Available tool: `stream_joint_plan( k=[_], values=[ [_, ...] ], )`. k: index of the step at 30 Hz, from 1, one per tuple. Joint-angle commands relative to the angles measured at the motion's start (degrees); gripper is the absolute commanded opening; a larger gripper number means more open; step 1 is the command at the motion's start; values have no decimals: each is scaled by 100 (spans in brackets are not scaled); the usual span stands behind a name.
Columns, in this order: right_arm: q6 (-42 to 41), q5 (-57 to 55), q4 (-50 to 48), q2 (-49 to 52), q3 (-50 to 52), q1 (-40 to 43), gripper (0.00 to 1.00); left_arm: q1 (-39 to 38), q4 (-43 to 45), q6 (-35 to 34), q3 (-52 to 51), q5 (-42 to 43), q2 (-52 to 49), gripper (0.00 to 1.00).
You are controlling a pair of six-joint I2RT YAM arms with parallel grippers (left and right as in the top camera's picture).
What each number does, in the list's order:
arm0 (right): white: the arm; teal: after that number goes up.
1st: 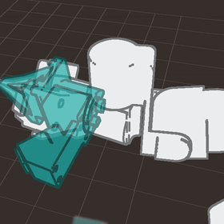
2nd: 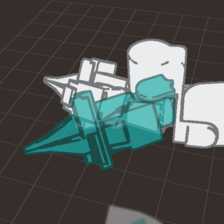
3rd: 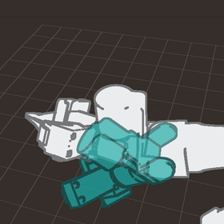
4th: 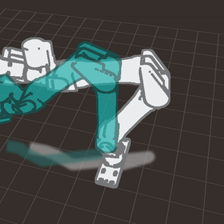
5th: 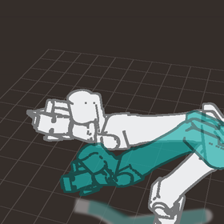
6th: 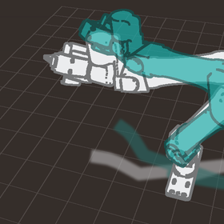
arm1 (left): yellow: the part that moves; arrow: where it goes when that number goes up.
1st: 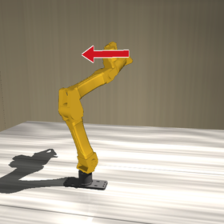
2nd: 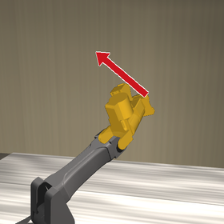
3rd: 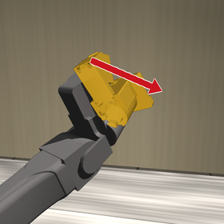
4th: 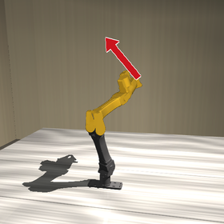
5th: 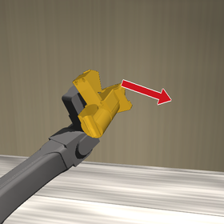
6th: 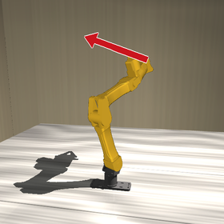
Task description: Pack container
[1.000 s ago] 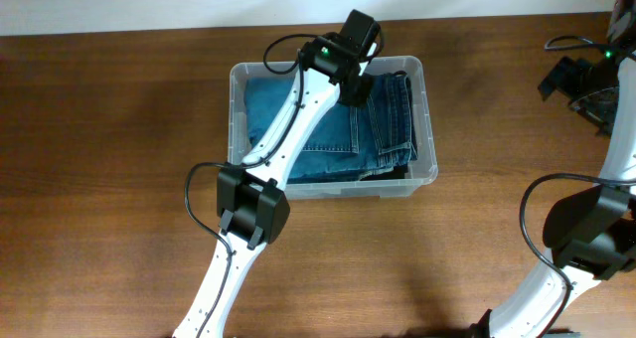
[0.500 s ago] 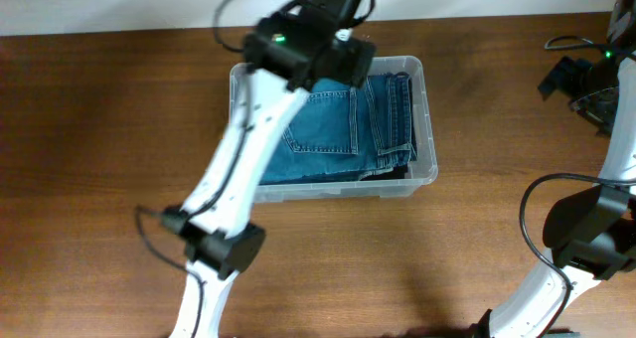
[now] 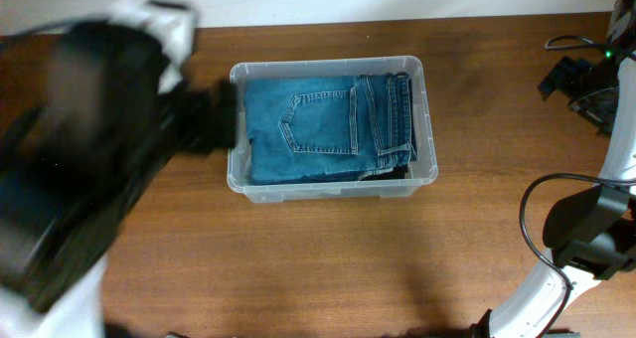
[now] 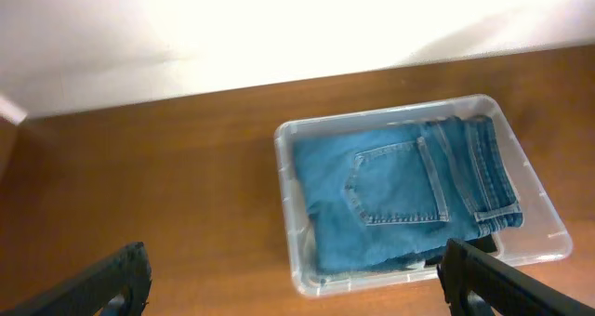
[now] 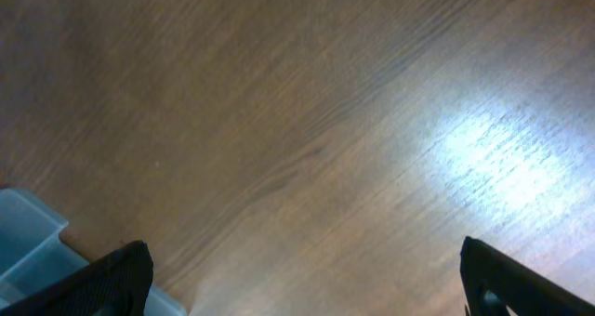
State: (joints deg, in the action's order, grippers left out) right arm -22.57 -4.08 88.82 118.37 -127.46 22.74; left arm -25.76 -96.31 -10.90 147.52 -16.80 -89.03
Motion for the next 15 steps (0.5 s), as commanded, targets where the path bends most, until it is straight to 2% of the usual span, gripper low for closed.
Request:
stream_joint_plan(
  k=[1, 3, 4, 8, 10, 13, 15],
  values=[
    [-63, -70, 9, 13, 20, 15, 98, -11, -20, -1075, -1211, -931, 1290, 100],
    [-63, -72, 9, 13, 20, 15, 98, -11, 282, -1198, -2343, -1158, 2210, 99],
    [-63, -70, 9, 13, 20, 15, 98, -11, 702, -1198, -3132, -1097, 2828, 99],
    [-66, -70, 9, 13, 20, 15, 98, -11, 2107, -988, -5143, -551, 4175, 99],
    [-63, -70, 9, 13, 20, 15, 98, -11, 3049, -1097, -6592, -291, 4876, 100],
    [-63, -70, 9, 13, 20, 15, 98, -11, 3812, -1493, -8043, -223, 5167, 99],
    [-63, -70, 9, 13, 20, 15, 98, -11, 3980, -1543, -8583, -223, 5112, 99]
  ],
)
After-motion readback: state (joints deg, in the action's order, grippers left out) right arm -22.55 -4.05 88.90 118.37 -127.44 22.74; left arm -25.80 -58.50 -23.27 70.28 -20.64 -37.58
